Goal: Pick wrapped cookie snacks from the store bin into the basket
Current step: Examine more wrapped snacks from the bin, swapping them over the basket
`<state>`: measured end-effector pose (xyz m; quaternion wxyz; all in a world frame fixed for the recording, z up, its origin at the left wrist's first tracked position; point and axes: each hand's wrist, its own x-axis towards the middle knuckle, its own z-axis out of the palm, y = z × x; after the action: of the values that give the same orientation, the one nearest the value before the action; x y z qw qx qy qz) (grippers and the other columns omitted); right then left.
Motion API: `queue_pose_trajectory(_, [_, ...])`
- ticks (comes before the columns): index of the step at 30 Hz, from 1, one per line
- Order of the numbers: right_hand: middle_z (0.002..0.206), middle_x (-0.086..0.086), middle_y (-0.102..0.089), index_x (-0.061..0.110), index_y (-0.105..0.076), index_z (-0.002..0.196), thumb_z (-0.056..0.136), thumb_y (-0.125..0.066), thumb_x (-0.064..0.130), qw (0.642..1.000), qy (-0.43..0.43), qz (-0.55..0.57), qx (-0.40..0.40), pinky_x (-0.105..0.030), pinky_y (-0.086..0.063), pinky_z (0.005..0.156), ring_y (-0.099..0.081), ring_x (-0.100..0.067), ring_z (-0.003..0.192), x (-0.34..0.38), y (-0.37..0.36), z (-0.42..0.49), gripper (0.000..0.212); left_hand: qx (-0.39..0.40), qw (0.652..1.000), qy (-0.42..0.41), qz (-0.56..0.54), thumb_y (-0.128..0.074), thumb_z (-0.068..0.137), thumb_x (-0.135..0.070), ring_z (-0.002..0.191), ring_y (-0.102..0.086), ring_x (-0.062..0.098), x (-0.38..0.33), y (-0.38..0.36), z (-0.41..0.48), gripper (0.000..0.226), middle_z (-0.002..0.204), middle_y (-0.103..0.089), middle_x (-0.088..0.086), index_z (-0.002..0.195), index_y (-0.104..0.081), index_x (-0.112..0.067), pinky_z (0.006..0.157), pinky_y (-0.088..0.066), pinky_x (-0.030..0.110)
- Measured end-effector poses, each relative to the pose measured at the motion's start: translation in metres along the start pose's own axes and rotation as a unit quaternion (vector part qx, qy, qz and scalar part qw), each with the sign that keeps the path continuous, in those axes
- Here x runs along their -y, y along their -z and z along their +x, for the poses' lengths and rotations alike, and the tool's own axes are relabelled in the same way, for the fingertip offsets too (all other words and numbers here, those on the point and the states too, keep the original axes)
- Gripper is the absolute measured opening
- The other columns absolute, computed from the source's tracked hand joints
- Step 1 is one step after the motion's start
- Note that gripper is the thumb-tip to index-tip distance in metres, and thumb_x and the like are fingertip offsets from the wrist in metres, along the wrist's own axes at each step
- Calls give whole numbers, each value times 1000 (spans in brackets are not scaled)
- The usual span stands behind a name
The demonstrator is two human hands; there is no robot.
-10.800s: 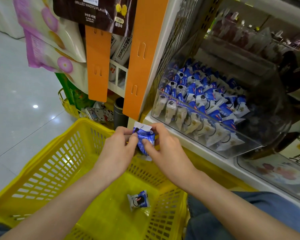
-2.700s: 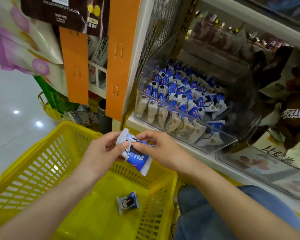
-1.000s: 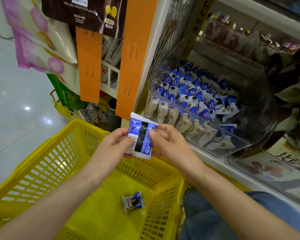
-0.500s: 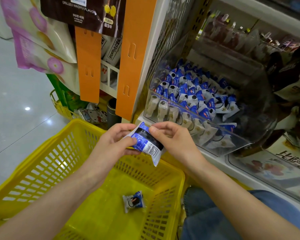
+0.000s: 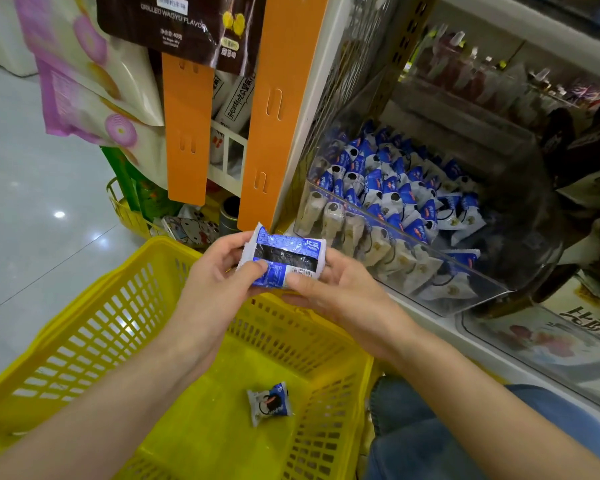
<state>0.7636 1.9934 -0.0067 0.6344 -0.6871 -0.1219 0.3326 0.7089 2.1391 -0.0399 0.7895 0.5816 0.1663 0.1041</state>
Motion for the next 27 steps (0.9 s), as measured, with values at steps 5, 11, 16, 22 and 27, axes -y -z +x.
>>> queue_pose_trajectory(5, [102, -9, -68, 11, -56, 116, 87, -58, 2, 1000, -5, -21, 13, -19, -55, 73, -66, -16, 87, 3, -1, -1, 31, 3, 974, -121, 190, -56, 88, -4, 104, -60, 8, 5, 2, -1, 36, 112, -61, -3, 116, -54, -28, 78, -51, 17])
queue_pose_trajectory(11, [80, -2, -65, 8, -60, 107, 85, -61, 4, 999, -30, -32, 11, -16, -52, 59, -60, -7, 62, 0, -1, 0, 22, 75, 830, -307, 460, -49, 92, -16, 130, -37, 4, -2, 9, -7, 31, 129, -47, -12, 122, -57, -18, 106, -30, 20])
queue_pose_trajectory(16, [83, -8, -66, 5, -61, 104, 84, -62, 2, 998, -8, -58, 0, -16, -54, 62, -63, -6, 63, -3, 1, -1, 20, 79, 852, -279, 435, -59, 88, -20, 101, -50, 1, 0, 7, -10, 19, 111, -54, -11, 107, -56, -22, 82, -42, 21])
queue_pose_trajectory(22, [85, -5, -69, 9, -56, 112, 88, -58, 9, 998, -11, -62, 2, -17, -56, 64, -67, -7, 65, -5, 1, -2, 24, 105, 864, -234, 433, -62, 85, -19, 96, -48, -1, 5, 10, -7, 20, 101, -46, -9, 91, -45, -29, 78, -43, 17])
queue_pose_trajectory(27, [75, -1, -70, 16, -61, 95, 87, -56, 29, 995, -26, -91, -10, -28, -57, 65, -68, -15, 65, -4, -2, -2, 16, 142, 844, -243, 457, -63, 84, -12, 93, -50, 9, 2, 9, -11, 22, 104, -44, -6, 84, -45, -24, 75, -49, 34])
